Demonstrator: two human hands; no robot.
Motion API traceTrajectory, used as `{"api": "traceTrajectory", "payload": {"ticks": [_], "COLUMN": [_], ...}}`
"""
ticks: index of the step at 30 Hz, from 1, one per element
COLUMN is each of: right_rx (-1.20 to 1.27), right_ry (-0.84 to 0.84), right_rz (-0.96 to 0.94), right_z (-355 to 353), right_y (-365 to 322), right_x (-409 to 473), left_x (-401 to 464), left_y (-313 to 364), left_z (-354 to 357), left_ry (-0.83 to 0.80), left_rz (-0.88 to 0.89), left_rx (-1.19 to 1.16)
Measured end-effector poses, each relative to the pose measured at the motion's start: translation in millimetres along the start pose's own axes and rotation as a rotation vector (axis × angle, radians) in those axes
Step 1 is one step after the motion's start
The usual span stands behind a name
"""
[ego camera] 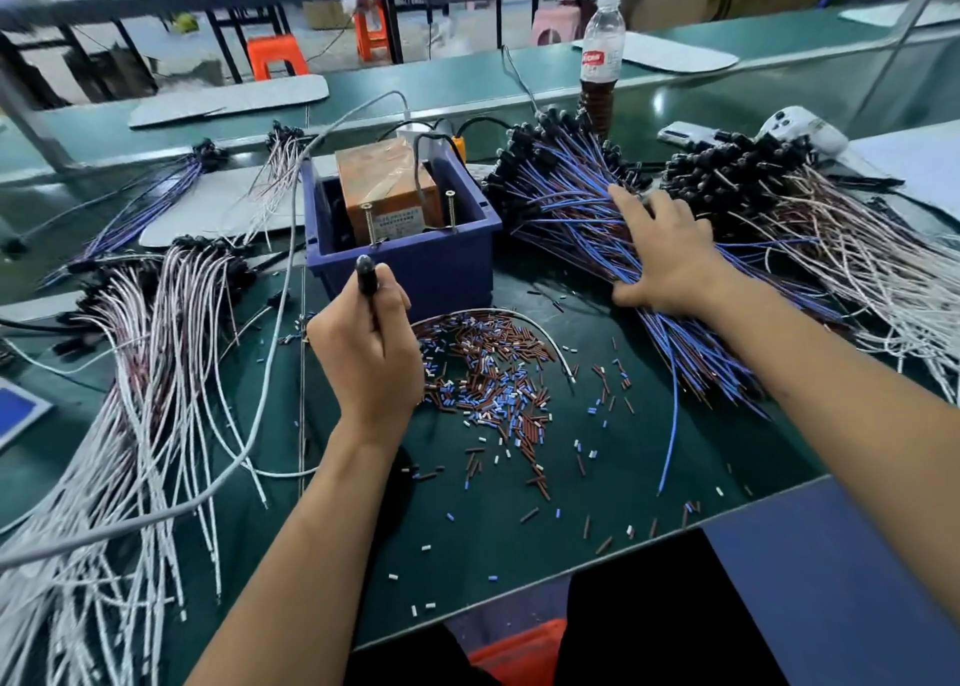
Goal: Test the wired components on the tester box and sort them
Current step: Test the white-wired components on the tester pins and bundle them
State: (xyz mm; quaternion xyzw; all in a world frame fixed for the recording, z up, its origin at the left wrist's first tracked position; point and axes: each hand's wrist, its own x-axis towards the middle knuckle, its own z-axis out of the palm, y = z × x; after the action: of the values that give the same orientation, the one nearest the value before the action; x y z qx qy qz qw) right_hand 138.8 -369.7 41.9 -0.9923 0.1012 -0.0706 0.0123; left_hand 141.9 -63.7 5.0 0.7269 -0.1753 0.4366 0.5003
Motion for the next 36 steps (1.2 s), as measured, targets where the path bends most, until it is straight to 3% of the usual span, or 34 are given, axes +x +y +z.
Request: {"api": "traceTrajectory", "payload": {"ticks": [7, 10, 12, 14, 15, 17, 20, 23, 29, 36], "right_rx": [-0.053, -0.059, 0.051, 0.337, 0.471, 0.558, 0.345, 0.158, 0.145, 0.291], "right_ry": [-0.028, -0.003, 0.207, 0.528, 0.611, 0.512, 0.213, 0.125, 0.028, 0.014], "right_rz": [-0.002, 0.085, 0.038, -0.167, -0.293, -0.519, -0.674, -0.573, -0.353, -0.377], "right_z": [-12, -27, -41, -47, -51, -52, -31, -9, 11, 20], "right_y": [-6, -24, -44, -72, -88, -120, -141, -131, -111, -102], "right_x": [-4, -8, -16, -28, -37, -52, -58, -52, -41, -39], "left_x": [-1, 2, 3, 4, 4, 6, 8, 9, 8, 14], "left_y": [1, 3, 6, 7, 8, 7, 7, 6, 8, 11], "left_z": [-1, -1, -1, 0, 0, -1, -3, -4, -5, -7], "left_ry": [-0.036, -0.01, 0.006, 0.017, 0.022, 0.042, 0.073, 0.108, 0.081, 0.152], "left_rz": [-0.04, -0.096, -0.164, -0.256, -0.298, -0.358, -0.412, -0.468, -0.459, -0.654], "left_rx": [-0.029, -0.068, -0.123, -0.194, -0.233, -0.286, -0.343, -0.417, -0.454, -0.714]}}
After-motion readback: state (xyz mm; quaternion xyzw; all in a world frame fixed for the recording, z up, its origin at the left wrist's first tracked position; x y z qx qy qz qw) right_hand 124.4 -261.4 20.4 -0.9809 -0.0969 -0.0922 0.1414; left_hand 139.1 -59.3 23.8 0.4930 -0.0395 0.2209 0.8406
